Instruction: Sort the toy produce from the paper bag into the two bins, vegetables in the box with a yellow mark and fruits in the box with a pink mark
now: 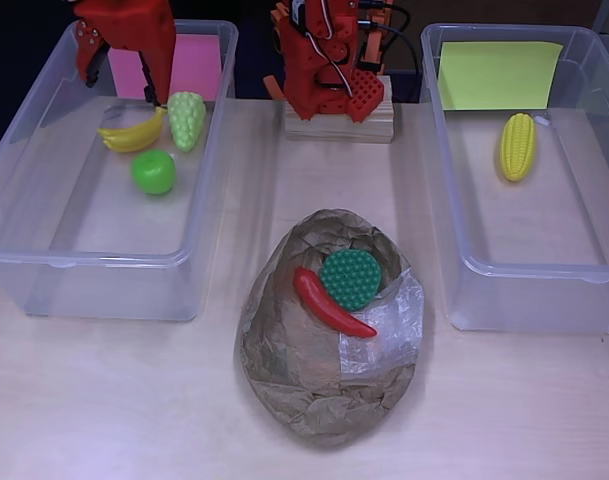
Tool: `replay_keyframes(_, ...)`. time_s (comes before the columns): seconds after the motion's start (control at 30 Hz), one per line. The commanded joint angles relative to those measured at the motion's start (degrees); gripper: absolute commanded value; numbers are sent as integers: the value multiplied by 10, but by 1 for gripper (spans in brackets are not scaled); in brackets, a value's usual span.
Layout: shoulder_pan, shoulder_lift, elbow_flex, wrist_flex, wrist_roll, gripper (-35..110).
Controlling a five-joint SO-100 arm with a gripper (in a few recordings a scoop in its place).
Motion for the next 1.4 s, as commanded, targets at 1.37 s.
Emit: replay_keyframes(1.37,-618,-302,-83,-226,171,39)
